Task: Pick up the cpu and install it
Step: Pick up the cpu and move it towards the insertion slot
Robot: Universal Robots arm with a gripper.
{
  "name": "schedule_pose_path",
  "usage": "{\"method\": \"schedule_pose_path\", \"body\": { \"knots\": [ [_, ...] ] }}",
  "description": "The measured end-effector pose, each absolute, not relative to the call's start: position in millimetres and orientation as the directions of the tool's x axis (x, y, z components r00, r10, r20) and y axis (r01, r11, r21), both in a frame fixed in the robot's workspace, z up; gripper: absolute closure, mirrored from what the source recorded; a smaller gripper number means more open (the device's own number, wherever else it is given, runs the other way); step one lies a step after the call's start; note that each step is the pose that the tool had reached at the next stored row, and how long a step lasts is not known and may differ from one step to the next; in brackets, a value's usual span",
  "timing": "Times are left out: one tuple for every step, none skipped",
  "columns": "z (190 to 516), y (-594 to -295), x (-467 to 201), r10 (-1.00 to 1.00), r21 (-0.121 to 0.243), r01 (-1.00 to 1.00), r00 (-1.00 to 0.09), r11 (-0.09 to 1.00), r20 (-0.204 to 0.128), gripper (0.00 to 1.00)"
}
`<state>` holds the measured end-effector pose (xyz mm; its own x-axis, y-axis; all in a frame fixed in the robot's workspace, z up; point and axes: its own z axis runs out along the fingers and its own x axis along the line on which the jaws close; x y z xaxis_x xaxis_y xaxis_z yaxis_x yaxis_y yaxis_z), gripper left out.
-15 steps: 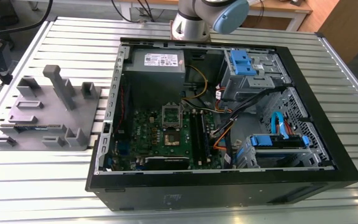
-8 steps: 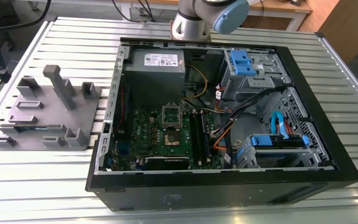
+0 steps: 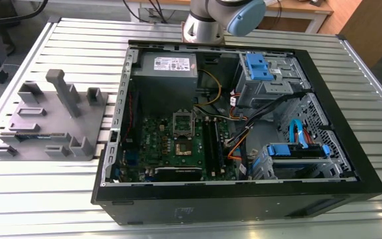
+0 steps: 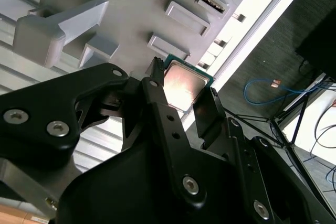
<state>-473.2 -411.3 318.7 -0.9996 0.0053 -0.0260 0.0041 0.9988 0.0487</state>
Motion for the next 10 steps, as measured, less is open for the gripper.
{"method": "schedule_pose_path", "body": {
  "knots": [
    [320.8,-411.3,-473.2,0.005,0.049,0.004,-1.000,0.999,-0.026,0.53],
    [322.9,-411.3,-473.2,0.005,0.049,0.004,-1.000,0.999,-0.026,0.53],
    [324.9,-411.3,-473.2,0.005,0.049,0.004,-1.000,0.999,-0.026,0.53],
    [326.4,-411.3,-473.2,0.005,0.049,0.004,-1.000,0.999,-0.026,0.53],
    [328.2,-411.3,-473.2,0.005,0.049,0.004,-1.000,0.999,-0.026,0.53],
    [330.2,-411.3,-473.2,0.005,0.049,0.004,-1.000,0.999,-0.026,0.53],
    [332.2,-411.3,-473.2,0.005,0.049,0.004,-1.000,0.999,-0.026,0.53],
    [334.1,-411.3,-473.2,0.005,0.049,0.004,-1.000,0.999,-0.026,0.53],
    [336.0,-411.3,-473.2,0.005,0.049,0.004,-1.000,0.999,-0.026,0.53],
    [337.8,-411.3,-473.2,0.005,0.049,0.004,-1.000,0.999,-0.026,0.53]
  ]
}}
